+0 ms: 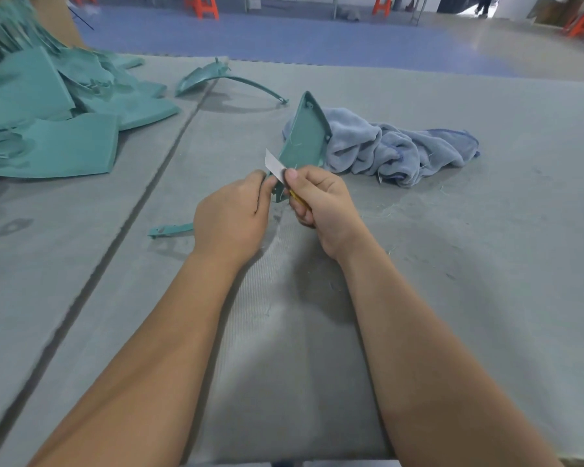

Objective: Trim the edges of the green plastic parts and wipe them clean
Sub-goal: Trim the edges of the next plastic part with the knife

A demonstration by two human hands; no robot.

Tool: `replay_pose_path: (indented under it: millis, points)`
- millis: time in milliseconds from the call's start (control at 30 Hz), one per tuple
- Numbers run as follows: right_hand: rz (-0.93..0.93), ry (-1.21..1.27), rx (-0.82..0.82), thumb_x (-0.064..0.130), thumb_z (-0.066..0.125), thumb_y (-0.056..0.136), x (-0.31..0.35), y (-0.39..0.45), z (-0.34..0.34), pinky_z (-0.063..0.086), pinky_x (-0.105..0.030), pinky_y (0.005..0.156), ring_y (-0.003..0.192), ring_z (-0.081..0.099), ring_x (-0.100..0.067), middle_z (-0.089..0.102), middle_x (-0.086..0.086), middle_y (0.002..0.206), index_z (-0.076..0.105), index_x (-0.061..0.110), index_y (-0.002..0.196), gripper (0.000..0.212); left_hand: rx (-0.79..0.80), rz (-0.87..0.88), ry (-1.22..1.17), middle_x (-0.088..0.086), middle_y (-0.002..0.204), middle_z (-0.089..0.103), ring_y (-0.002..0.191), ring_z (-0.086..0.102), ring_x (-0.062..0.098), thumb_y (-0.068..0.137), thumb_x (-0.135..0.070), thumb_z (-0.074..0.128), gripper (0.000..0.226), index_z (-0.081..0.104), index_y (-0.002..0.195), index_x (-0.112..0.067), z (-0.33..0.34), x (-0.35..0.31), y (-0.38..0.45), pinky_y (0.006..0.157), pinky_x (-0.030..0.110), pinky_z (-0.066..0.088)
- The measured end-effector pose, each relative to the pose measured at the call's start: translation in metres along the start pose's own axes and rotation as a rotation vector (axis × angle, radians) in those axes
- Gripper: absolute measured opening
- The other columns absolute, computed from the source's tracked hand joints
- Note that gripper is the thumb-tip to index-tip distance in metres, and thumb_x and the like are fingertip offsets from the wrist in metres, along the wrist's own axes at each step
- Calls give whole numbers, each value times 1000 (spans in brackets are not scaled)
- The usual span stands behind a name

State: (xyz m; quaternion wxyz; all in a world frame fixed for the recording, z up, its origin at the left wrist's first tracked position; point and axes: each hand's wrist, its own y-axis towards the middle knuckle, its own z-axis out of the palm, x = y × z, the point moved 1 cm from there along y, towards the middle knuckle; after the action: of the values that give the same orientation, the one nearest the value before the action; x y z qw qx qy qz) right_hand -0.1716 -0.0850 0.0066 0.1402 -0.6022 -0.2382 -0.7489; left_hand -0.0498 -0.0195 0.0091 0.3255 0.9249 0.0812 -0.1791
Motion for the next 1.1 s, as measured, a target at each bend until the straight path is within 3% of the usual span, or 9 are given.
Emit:
replay_pose_path:
  millis: [167,467,633,800,933,1100]
  points:
    - [-9,17,-34,13,52,100,-1,2,0,24,-13,40,40,29,-4,36,2,47,56,12,66,34,35,10,10,3,67,52,64,50,32,102,-41,30,41,55,89,-12,1,2,1,54,35,28]
    - [-11,169,-163,17,51,101,1,3,-8,21,-17,43,44,28,-6,38,1,53,53,13,70,31,27,28,18,-7,54,36,52,39,25,103,-38,33,36,40,75,-16,0,2,1,48,33,17]
    - [-24,68,-73,12,53,99,2,-1,2,25,-13,41,42,29,-5,34,-1,50,57,12,69,31,18,5,31,-10,54,33,51,34,20,103,-38,34,35,40,76,-17,2,4,2,45,29,14]
    - [-45,-64,-45,10,54,99,6,-1,7,25,-12,43,42,28,-3,35,4,46,54,9,65,33,-13,-16,6,3,63,49,58,37,27,102,-37,40,34,58,87,-12,4,6,3,50,33,19]
    - [-76,-142,-98,7,56,97,8,-1,11,26,-13,45,43,29,-2,35,11,43,54,8,63,34,-28,-10,-13,7,64,55,57,35,26,100,-37,40,34,57,84,-13,3,8,2,47,32,15]
    - [-119,-220,-195,8,62,94,9,1,16,30,-15,49,45,34,-1,41,15,43,56,13,59,36,-25,-17,2,-5,62,44,57,36,25,98,-41,33,38,55,82,-15,4,9,3,48,33,14]
